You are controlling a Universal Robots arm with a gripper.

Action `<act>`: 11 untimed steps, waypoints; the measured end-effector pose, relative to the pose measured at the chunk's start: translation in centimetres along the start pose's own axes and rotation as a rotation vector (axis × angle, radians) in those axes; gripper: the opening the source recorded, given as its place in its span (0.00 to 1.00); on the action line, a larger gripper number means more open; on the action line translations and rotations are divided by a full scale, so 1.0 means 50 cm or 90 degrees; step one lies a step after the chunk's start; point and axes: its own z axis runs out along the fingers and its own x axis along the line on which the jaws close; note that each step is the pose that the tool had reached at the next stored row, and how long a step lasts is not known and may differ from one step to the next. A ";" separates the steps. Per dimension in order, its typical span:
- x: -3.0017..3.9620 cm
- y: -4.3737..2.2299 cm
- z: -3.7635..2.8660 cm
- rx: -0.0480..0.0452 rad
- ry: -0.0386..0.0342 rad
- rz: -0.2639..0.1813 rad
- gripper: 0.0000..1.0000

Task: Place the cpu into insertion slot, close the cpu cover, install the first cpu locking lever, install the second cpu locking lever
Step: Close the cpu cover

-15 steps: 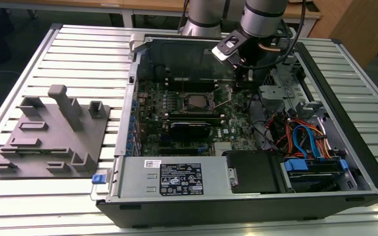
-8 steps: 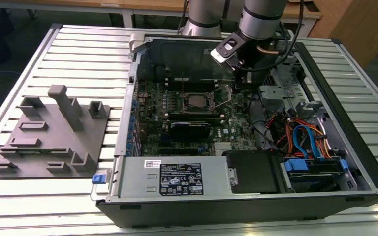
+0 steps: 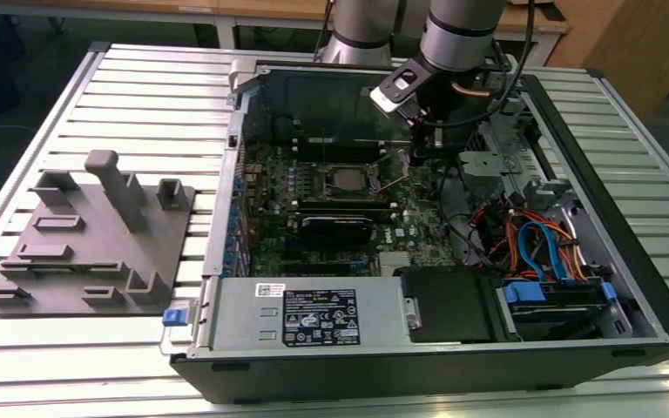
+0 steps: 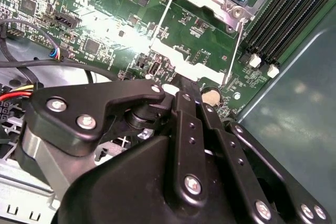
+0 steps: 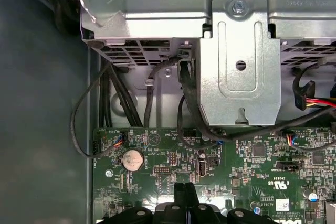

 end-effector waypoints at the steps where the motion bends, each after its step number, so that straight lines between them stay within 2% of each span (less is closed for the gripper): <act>1: 0.000 0.000 0.000 0.0000 0.0000 0.000 0.10; 11: 0.000 -0.004 0.001 0.0011 0.0001 0.000 0.10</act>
